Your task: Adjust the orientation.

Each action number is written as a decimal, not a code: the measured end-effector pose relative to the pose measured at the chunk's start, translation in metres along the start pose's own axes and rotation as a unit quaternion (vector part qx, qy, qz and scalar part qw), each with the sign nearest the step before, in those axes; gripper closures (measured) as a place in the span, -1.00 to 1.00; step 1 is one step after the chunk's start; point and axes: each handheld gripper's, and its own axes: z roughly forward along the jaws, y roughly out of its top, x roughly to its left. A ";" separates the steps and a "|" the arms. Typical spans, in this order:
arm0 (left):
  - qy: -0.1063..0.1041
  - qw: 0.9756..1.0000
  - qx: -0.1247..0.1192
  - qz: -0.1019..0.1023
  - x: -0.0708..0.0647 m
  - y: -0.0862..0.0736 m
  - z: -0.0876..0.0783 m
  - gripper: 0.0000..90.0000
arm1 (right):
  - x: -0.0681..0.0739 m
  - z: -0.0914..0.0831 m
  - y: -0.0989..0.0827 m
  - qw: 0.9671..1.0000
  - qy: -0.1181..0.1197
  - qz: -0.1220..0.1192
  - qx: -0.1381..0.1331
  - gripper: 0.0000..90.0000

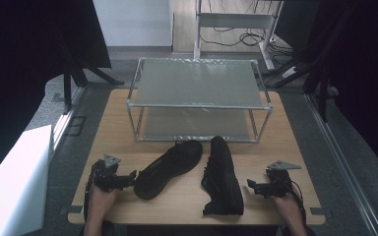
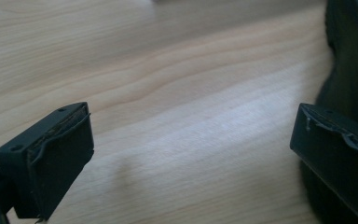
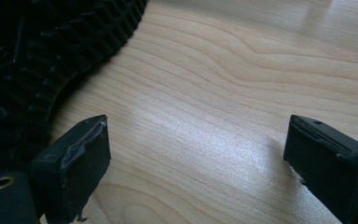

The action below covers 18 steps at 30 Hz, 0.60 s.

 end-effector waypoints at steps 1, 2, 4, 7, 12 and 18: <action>-0.003 1.000 0.000 -0.001 -0.001 0.000 0.000 -1.00 | 0.000 0.000 0.000 1.000 0.000 0.000 0.000 -0.83; -0.003 1.000 0.000 0.000 -0.001 0.000 0.000 -1.00 | 0.000 0.000 0.000 1.000 0.000 0.000 0.000 -0.83; -0.003 1.000 -0.003 0.001 -0.002 -0.001 -0.002 -1.00 | 0.000 0.000 0.000 1.000 0.003 0.001 0.000 -0.83; 0.000 1.000 -0.004 0.005 -0.005 -0.002 -0.004 -0.98 | 0.000 0.001 0.000 1.000 0.004 -0.001 0.000 -0.83; -0.006 1.000 -0.001 0.018 -0.012 -0.002 -0.007 -0.98 | 0.000 0.001 0.001 1.000 0.005 -0.002 -0.001 -0.82; -0.019 0.999 0.003 0.039 -0.025 -0.002 -0.009 -0.98 | -0.001 0.001 0.001 1.000 0.006 -0.001 -0.002 -0.82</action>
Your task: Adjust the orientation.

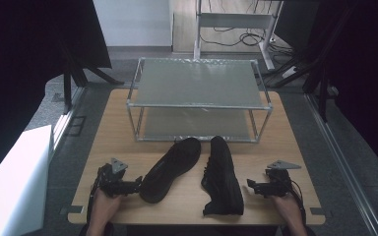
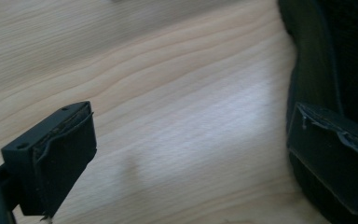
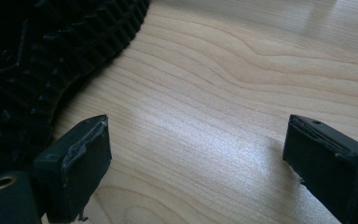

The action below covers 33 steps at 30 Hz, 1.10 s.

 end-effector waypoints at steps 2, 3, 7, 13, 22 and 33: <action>-0.006 1.000 0.001 0.008 -0.005 0.001 0.000 -0.98 | 0.000 0.000 0.000 1.000 0.000 0.000 0.000 -0.82; -0.009 1.000 0.002 0.013 -0.007 0.001 -0.001 -0.98 | 0.000 0.000 0.000 1.000 0.000 0.000 0.001 -0.82; -0.021 0.999 0.002 0.032 -0.018 0.002 -0.001 -0.98 | 0.000 0.000 0.000 1.000 0.001 0.000 0.001 -0.81; -0.037 0.998 0.002 0.046 -0.028 0.004 0.000 -0.99 | 0.000 0.001 0.000 1.000 0.002 -0.002 0.001 -0.81; -0.033 0.997 -0.002 0.066 -0.039 0.006 -0.001 -0.98 | 0.000 0.001 0.000 1.000 0.003 -0.001 0.001 -0.80; -0.066 0.994 -0.003 0.088 -0.058 0.009 0.002 -1.00 | 0.000 0.001 0.001 1.000 0.005 -0.001 0.002 -0.80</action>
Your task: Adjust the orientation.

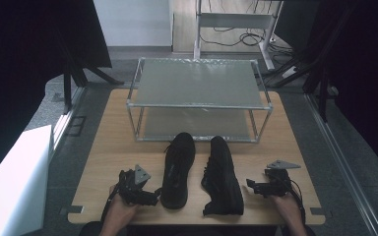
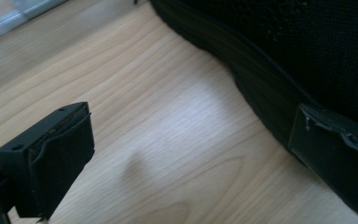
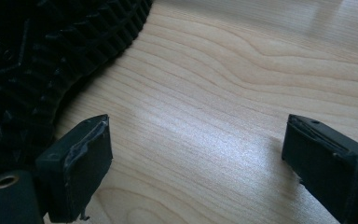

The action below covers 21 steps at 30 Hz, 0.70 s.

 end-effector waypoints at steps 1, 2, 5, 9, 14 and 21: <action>-0.003 1.000 0.000 0.002 -0.001 0.001 0.001 -1.00 | 0.000 0.000 0.000 1.000 0.000 0.000 0.000 -0.80; -0.006 1.000 -0.001 0.003 -0.003 0.001 0.001 -1.00 | 0.000 0.000 0.000 1.000 0.000 0.000 0.000 -0.80; -0.013 1.000 -0.002 0.010 -0.008 0.004 0.003 -1.00 | 0.000 0.000 0.000 1.000 0.001 0.000 0.000 -0.80; -0.023 1.000 -0.007 0.011 -0.014 0.006 0.006 -1.00 | 0.000 0.000 0.000 1.000 0.001 0.001 -0.001 -0.80; -0.043 0.999 -0.010 0.008 -0.024 0.011 0.013 -1.00 | 0.000 0.000 0.000 1.000 0.002 0.001 -0.001 -0.80; -0.022 1.000 -0.009 -0.001 -0.017 0.010 0.012 -1.00 | -0.001 -0.002 0.000 1.000 0.003 0.003 -0.006 -0.80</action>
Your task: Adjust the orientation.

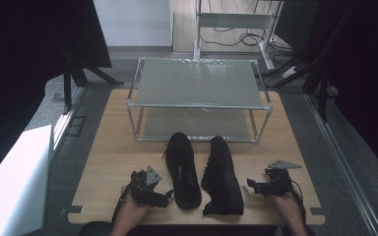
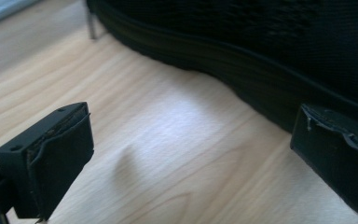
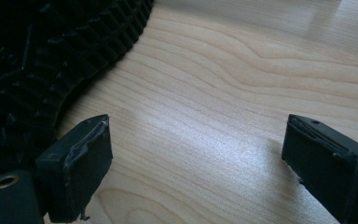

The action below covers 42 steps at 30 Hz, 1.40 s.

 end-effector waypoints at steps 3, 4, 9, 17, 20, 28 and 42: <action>0.017 1.000 -0.013 -0.017 0.008 -0.002 -0.005 -1.00 | 0.000 -0.001 0.001 1.000 0.003 0.001 -0.005 -0.81; 0.023 0.999 -0.014 -0.019 0.010 -0.003 -0.006 -1.00 | 0.000 -0.001 0.001 1.000 0.003 0.001 -0.007 -0.82; 0.047 0.998 -0.017 -0.039 0.022 -0.008 -0.010 -1.00 | 0.000 -0.003 0.003 1.000 0.004 0.003 -0.012 -0.97; 0.063 0.996 -0.010 -0.060 0.034 -0.014 -0.013 -1.00 | 0.005 -0.008 0.014 1.000 0.009 -0.001 -0.025 -1.00; 0.065 0.996 -0.014 -0.064 0.036 -0.014 -0.015 -1.00 | 0.008 -0.012 0.020 0.999 0.008 -0.003 -0.030 -1.00; 0.063 0.996 -0.014 -0.059 0.036 -0.014 -0.013 -1.00 | 0.021 -0.023 0.038 0.999 0.016 -0.019 -0.037 -1.00; 0.065 0.997 -0.006 -0.051 0.033 -0.014 -0.011 -1.00 | 0.051 -0.025 0.053 0.998 0.047 -0.039 -0.034 -1.00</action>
